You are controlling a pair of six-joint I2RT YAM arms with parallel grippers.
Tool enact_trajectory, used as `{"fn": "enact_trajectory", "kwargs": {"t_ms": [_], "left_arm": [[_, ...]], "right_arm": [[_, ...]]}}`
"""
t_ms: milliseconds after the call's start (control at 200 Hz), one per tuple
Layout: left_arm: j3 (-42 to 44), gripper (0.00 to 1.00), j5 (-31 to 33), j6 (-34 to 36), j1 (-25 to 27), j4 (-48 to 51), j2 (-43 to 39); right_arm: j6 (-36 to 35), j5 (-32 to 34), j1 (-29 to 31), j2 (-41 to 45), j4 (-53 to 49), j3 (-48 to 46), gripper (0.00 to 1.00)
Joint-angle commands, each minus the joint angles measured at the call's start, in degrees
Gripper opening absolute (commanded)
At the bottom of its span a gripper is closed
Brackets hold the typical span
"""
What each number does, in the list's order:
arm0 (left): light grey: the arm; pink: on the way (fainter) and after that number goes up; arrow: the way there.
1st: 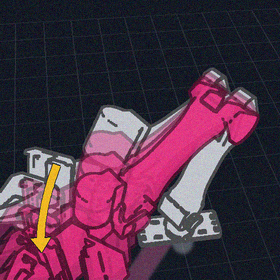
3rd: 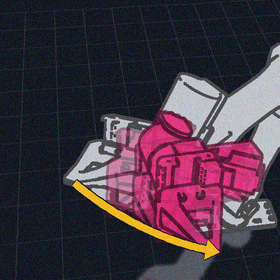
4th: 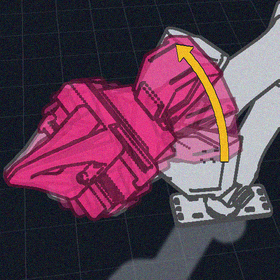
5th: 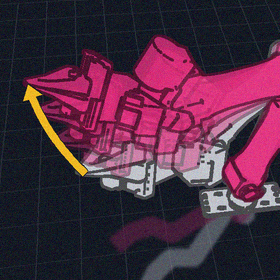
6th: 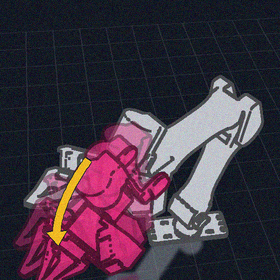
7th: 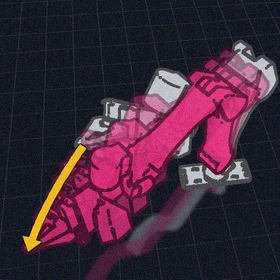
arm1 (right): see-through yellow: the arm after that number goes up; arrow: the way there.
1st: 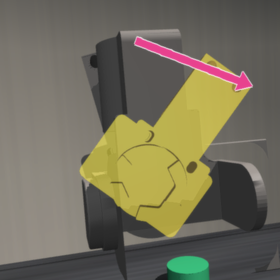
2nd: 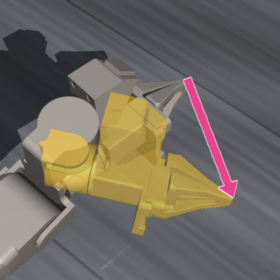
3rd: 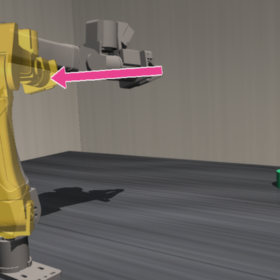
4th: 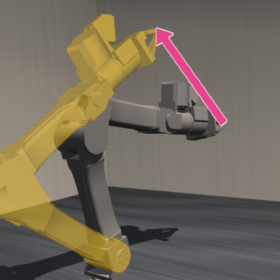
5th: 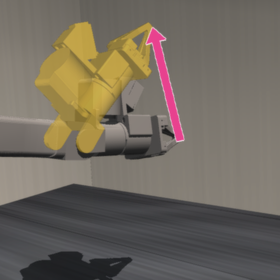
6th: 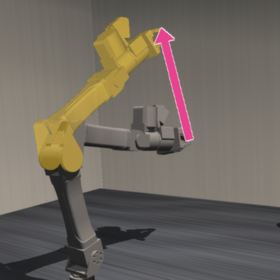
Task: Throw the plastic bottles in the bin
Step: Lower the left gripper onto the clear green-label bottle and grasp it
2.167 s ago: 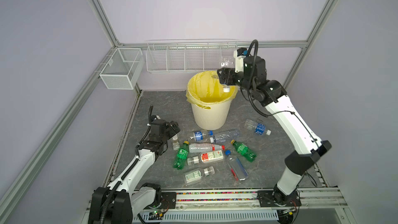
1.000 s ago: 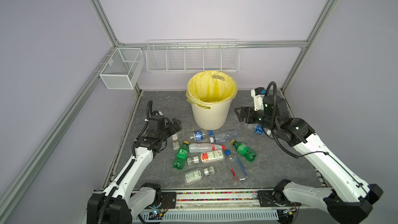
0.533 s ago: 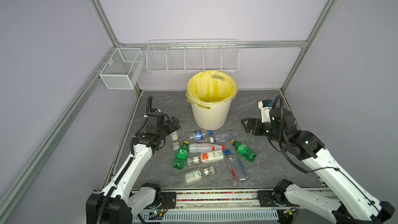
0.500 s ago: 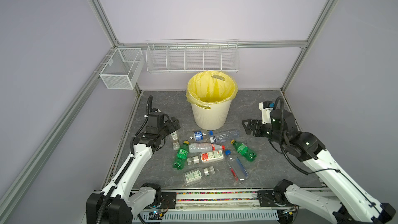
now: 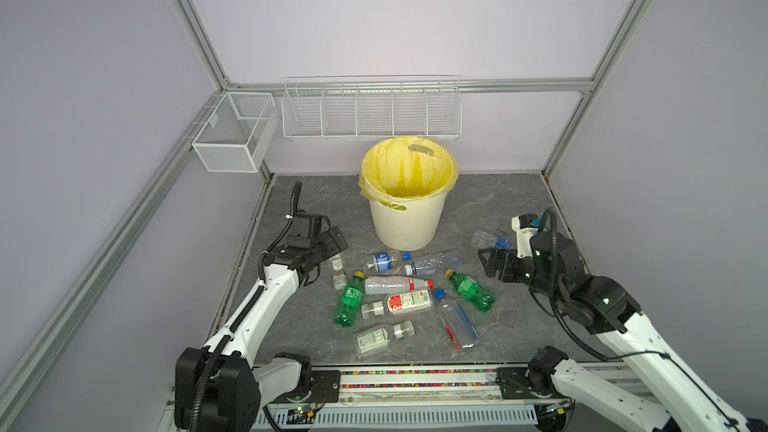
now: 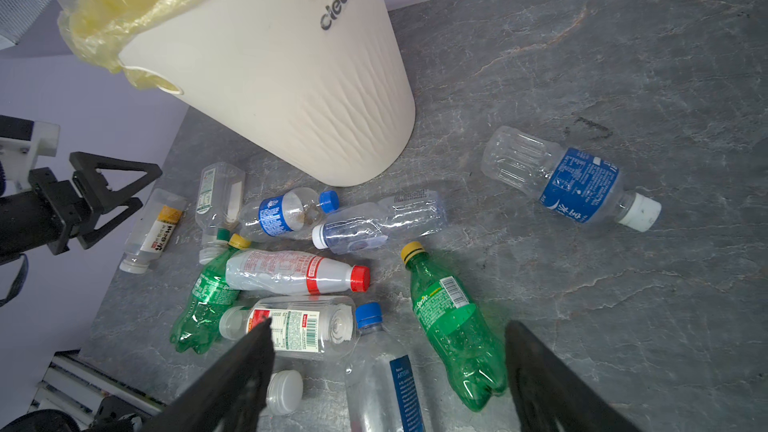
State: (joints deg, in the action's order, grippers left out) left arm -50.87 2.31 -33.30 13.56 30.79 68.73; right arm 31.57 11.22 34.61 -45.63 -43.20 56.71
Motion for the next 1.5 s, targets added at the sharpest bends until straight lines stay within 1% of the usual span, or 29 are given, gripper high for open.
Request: {"fn": "enact_trajectory", "kwargs": {"t_ms": [0,325,475,650,840,985,1215,1370,1495], "left_arm": [[-2.3,0.99,1.7,2.0,0.1,2.2,1.9],[-5.4,0.99,0.6,3.0,0.0,3.5,8.9],[-5.3,0.99,-0.6,2.7,0.0,1.7,11.9],[-6.1,1.0,0.1,3.0,0.1,1.6,16.0],[-5.4,0.98,0.0,3.0,0.0,-0.5,17.8],[-5.5,0.97,1.2,3.4,0.0,-0.9,18.9],[-5.5,0.92,1.9,3.4,0.0,-1.2,21.4],[-5.5,0.84,1.7,3.6,0.0,-1.9,22.7],[-5.3,0.81,1.8,3.5,0.0,-2.5,23.2]], "right_arm": [[1.4,2.7,0.1,0.8,-2.4,-1.2,0.88],[1.6,3.2,0.1,1.0,-2.3,-4.2,0.88],[2.2,3.3,0.1,0.9,-2.3,-4.7,0.88],[2.4,3.1,0.1,0.6,-1.9,-4.8,0.88],[2.5,2.8,0.1,-0.4,-1.7,-4.6,0.88],[2.6,2.6,0.1,-1.2,-1.4,-4.4,0.88],[3.0,2.2,0.1,-2.3,-1.0,-4.5,0.88],[3.5,1.1,0.1,-2.7,-0.8,-4.5,0.88],[3.9,1.1,0.1,-2.6,-0.7,-4.8,0.88]]}}
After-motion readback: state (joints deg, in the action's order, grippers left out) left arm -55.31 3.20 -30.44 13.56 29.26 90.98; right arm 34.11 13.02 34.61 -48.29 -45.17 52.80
